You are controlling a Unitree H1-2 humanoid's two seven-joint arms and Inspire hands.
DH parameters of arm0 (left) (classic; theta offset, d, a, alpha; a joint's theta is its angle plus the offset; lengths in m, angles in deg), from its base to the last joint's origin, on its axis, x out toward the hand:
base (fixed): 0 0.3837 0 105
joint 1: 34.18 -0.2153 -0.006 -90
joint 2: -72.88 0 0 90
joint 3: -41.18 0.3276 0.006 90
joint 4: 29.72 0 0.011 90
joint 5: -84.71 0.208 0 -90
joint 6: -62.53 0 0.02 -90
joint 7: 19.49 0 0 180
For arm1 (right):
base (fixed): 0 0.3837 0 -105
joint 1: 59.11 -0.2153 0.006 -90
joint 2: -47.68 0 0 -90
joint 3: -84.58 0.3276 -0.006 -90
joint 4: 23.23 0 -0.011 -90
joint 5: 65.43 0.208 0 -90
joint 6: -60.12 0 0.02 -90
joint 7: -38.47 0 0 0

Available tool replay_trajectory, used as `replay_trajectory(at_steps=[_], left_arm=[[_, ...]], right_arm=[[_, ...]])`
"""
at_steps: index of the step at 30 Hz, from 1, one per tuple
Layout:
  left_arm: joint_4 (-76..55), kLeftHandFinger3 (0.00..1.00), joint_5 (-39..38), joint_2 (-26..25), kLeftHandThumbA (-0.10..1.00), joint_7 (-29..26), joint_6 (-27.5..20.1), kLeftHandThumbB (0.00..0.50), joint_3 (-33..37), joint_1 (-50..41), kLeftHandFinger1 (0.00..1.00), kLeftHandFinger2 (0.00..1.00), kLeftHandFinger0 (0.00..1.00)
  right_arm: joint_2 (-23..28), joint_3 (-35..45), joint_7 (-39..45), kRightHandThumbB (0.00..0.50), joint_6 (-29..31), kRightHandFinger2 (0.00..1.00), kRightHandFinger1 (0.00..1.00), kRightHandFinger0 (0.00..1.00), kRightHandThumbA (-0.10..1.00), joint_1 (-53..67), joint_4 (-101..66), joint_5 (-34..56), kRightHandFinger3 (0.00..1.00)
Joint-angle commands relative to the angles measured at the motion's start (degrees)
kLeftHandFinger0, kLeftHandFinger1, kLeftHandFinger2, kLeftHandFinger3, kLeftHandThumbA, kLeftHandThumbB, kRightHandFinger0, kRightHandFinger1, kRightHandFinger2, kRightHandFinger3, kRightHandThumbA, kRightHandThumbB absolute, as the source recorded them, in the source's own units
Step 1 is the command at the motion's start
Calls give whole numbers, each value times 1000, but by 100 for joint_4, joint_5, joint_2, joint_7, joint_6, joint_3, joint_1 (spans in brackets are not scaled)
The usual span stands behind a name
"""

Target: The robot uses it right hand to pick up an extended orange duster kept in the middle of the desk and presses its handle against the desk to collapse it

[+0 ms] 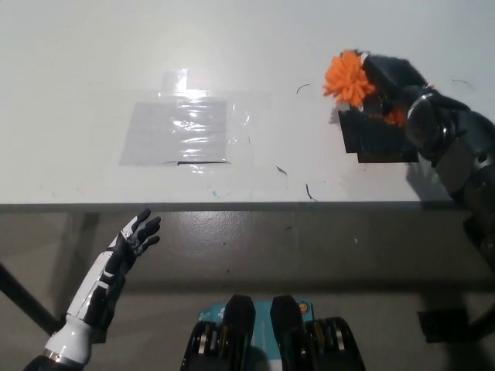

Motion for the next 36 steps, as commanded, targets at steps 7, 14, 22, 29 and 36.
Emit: replay_trajectory(at_steps=[7, 14, 22, 29, 36], left_arm=[[-191, 1000, -101, -62, 1000, 62, -59, 269, -33, -8, 1000, 1000, 1000], [-201, 1000, -80, -70, 1000, 69, -56, 273, -22, -92, 1000, 1000, 1000], [-226, 1000, -74, -65, 1000, 58, -83, 271, -28, -144, 1000, 1000, 1000], [-239, 1000, -59, -37, 1000, 42, -115, 257, -28, -200, 1000, 1000, 1000], [-255, 1000, -89, 5, 1000, 25, -121, 261, -39, -297, 1000, 1000, 1000]], right_arm=[[435, 782, -695, 125, 623, 791, 369, 0, -100, -1085, -753, 382, 827], [349, 1868, -1033, 124, 469, 667, 250, 0, -100, -1534, -1834, 982, 700], [2, 2894, -939, 124, 367, 711, 170, 0, -100, -1648, -2281, 1691, 769], [-267, 3512, -987, 114, 714, 576, 130, 0, -100, -1615, -2207, 2267, 656], [-586, 3915, -1193, 85, 922, 435, 0, 5, -100, -1303, -1950, 2668, 615]])
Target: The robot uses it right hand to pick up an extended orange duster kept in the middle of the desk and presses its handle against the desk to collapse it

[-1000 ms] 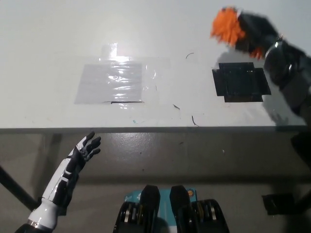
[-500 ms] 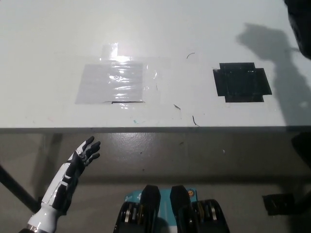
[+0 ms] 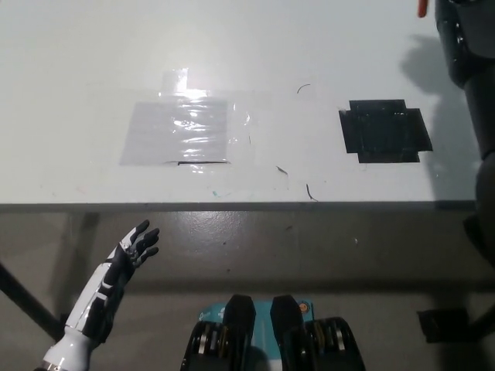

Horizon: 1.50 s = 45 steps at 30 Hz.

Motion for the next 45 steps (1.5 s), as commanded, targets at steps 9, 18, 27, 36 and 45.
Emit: replay_trajectory(at_steps=[9, 18, 27, 36, 45], left_arm=[[-161, 1000, -103, 2, 1000, -2, -161, 267, -78, -39, 1000, 1000, 1000], [-126, 1000, -150, 4, 1000, 16, -155, 279, -87, 6, 1000, 1000, 1000], [-122, 1000, -129, -24, 1000, 39, -194, 266, -76, 23, 1000, 1000, 1000], [-151, 1000, -89, -55, 1000, 8, -149, 288, -99, 85, 1000, 1000, 1000], [-121, 1000, -182, -93, 1000, 86, -152, 289, -81, 92, 1000, 1000, 1000]], right_arm=[[-343, 506, -334, 98, 464, 484, 51, 0, -100, 38, 566, 930, 624], [-356, 345, -525, 111, 464, 421, 38, 0, -100, 211, 983, 928, 509], [-337, -2, -783, 126, 464, 383, 7, 0, -100, 529, 1126, 781, 509], [-491, -641, -1022, 160, 464, 410, 40, 0, -100, 1041, 1325, 500, 456], [-639, -896, -933, 182, 243, 510, 197, 0, -100, 1325, 2044, 601, 501]])
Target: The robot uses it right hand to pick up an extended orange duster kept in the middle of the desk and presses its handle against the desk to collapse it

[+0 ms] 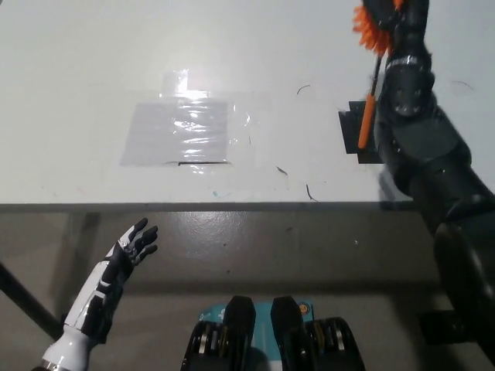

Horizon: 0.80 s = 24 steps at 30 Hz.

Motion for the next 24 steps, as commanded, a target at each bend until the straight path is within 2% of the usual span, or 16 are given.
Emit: replay_trajectory(at_steps=[1, 2, 3, 5, 8, 10, 13, 14, 15, 17, 19, 20, 21, 22, 23, 24], left_arm=[[-115, 1000, -134, -98, 1000, 83, -150, 289, -50, 76, 1000, 1000, 1000], [-115, 1000, -135, -99, 1000, 82, -150, 289, -48, 76, 1000, 1000, 1000], [-142, 1000, -103, -113, 1000, 59, -115, 308, -56, 73, 1000, 1000, 1000], [-158, 1000, -103, -107, 1000, 52, -93, 313, -52, 62, 1000, 1000, 1000], [-167, 1000, -105, -98, 1000, 50, -75, 317, -46, 68, 1000, 1000, 1000], [-163, 1000, -110, -103, 1000, 46, -104, 310, -59, 68, 1000, 1000, 1000], [-176, 1000, -145, -129, 1000, 69, -77, 289, -65, 94, 1000, 1000, 1000], [-172, 1000, -156, -130, 1000, 75, -78, 286, -64, 96, 1000, 1000, 1000], [-173, 1000, -152, -125, 1000, 67, -78, 285, -66, 90, 1000, 1000, 1000], [-175, 1000, -145, -124, 1000, 63, -83, 283, -67, 87, 1000, 1000, 1000], [-175, 1000, -144, -124, 1000, 63, -83, 283, -67, 87, 1000, 1000, 1000], [-155, 1000, -107, -95, 1000, 36, -108, 291, -63, 59, 1000, 1000, 1000], [-156, 1000, -112, -93, 1000, 52, -122, 292, -51, 25, 1000, 1000, 1000], [-154, 1000, -101, -95, 1000, 47, -130, 295, -52, 28, 1000, 1000, 1000], [-161, 1000, -103, -104, 1000, 49, -125, 303, -56, 21, 1000, 1000, 1000], [-187, 1000, -91, -116, 1000, 43, -130, 305, -64, 0, 1000, 1000, 1000]], right_arm=[[-74, -88, 1, 181, -181, 511, 200, 0, -100, 199, 313, -47, 501], [-74, -92, -1, 181, -178, 511, 201, 0, -100, 197, 318, -44, 501], [-59, -65, 280, 162, -710, 552, 234, 0, -100, 392, 466, 21, 519], [-11, -118, 470, 161, -1075, 634, 313, 32, -100, 546, 542, -15, 567], [28, -53, 696, 147, -1235, 681, 363, 34, -100, 625, 568, 79, 579], [56, -11, 735, 197, -1441, 586, 322, 56, -100, 763, 606, 120, 483], [140, -111, 872, 173, -1749, 512, 237, 1, -100, 946, 649, 18, 492], [153, -144, 862, 180, -1822, 495, 274, 134, -100, 971, 656, -16, 495], [162, -225, 825, 163, -1913, 380, 261, 206, -100, 990, 662, -99, 434], [167, -284, 826, 163, -1968, 147, 118, 118, -100, 997, 662, -144, 262], [168, -298, 828, 165, -1981, 68, 59, 72, -100, 998, 655, -133, 196], [150, -460, 828, 151, -2474, 617, 667, 764, -100, 966, 684, -289, 444], [153, -507, 789, 156, -2500, 771, 831, 1000, -92, 1003, 685, -317, 466], [160, -487, 712, 156, -2401, 648, 729, 986, -100, 1019, 678, -277, 350], [166, -397, 568, 160, -2164, 466, 521, 703, -100, 1042, 658, -173, 202], [165, -248, 345, 167, -1856, 106, 66, 72, -100, 1030, 629, -20, 76]])
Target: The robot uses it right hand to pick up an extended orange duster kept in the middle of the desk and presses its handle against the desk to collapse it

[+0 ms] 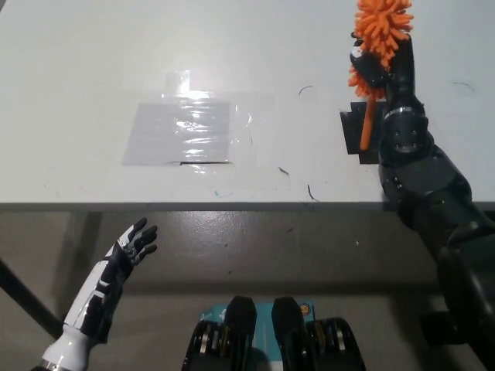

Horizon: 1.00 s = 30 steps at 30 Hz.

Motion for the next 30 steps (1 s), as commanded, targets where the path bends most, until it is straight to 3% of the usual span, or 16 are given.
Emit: replay_trajectory(at_steps=[1, 2, 3, 4, 5, 6, 7, 8, 10, 14, 19, 21, 26, 27, 29, 30], left_arm=[[-211, 1000, -70, -125, 1000, 34, -127, 308, -84, 7, 1000, 1000, 1000], [-220, 1000, -70, -134, 1000, 31, -123, 309, -91, 8, 1000, 1000, 1000], [-235, 1000, -93, -146, 1000, 33, -84, 321, -102, 12, 1000, 1000, 1000], [-238, 1000, -112, -161, 1000, 50, -71, 308, -101, 21, 1000, 1000, 1000], [-239, 1000, -114, -163, 1000, 52, -69, 307, -101, 22, 1000, 1000, 1000], [-239, 1000, -115, -163, 1000, 51, -68, 307, -100, 22, 1000, 1000, 1000], [-240, 1000, -116, -165, 1000, 50, -68, 307, -98, 21, 1000, 1000, 1000], [-228, 1000, -99, -145, 1000, 19, -11, 307, -100, 30, 1000, 1000, 1000], [-236, 1000, -111, -143, 1000, 37, -13, 315, -87, -1, 1000, 1000, 1000], [-179, 1000, -59, -146, 1000, 18, -122, 304, -101, 18, 1000, 1000, 1000], [-212, 1000, -75, -140, 1000, 12, -81, 308, -104, 6, 1000, 1000, 1000], [-212, 1000, -86, -168, 1000, 47, -88, 312, -93, 19, 1000, 1000, 1000], [-259, 1000, -69, -181, 1000, 32, -18, 320, -96, 20, 1000, 1000, 1000], [-265, 1000, -50, -176, 1000, 15, -9, 328, -99, 20, 1000, 1000, 1000], [-259, 1000, -27, -162, 1000, -8, -32, 324, -105, 31, 1000, 1000, 1000], [-253, 1000, -33, -166, 1000, -2, -54, 315, -108, 35, 1000, 1000, 1000]], right_arm=[[74, 238, -113, 166, -1058, 68, 6, 3, -100, 516, 362, 256, 123], [71, 327, -119, 165, -1028, 158, 38, 1, -100, 478, 354, 339, 215], [123, 148, -366, 143, -789, 364, 74, 0, -100, 309, 304, 98, 398], [164, 134, -466, 149, -617, 522, 157, 0, -100, 167, 269, 59, 493], [168, 130, -480, 151, -598, 641, 252, 0, -100, 151, 266, 56, 588], [168, 127, -485, 153, -597, 663, 296, 0, -100, 151, 267, 57, 627], [167, 124, -491, 148, -597, 665, 308, 0, -100, 150, 269, 59, 637], [408, -196, -657, 163, 173, 588, 266, 0, -100, -532, 17, -323, 573], [541, -423, -713, 180, 527, 560, 240, 0, -100, -755, -147, -527, 559], [736, -743, -578, 175, 457, 602, 224, 0, -100, -1181, -445, -720, 681], [797, -951, -595, 180, 506, 606, 215, 0, -100, -1234, -484, -809, 684], [1004, -1702, -708, 160, 273, 570, 161, 0, -100, -1415, -578, -1613, 645], [1079, -2117, -632, 137, 262, 638, 204, 0, -100, -1511, -500, -1721, 663], [1105, -2457, -280, 148, 21, 683, 274, 8, -100, -1621, -361, -2008, 697], [1108, -2826, -46, 183, -103, 625, 270, 0, -100, -1647, -202, -2258, 662], [1090, -2876, 167, 182, -242, 666, 324, 0, -100, -1663, -152, -2255, 682]])
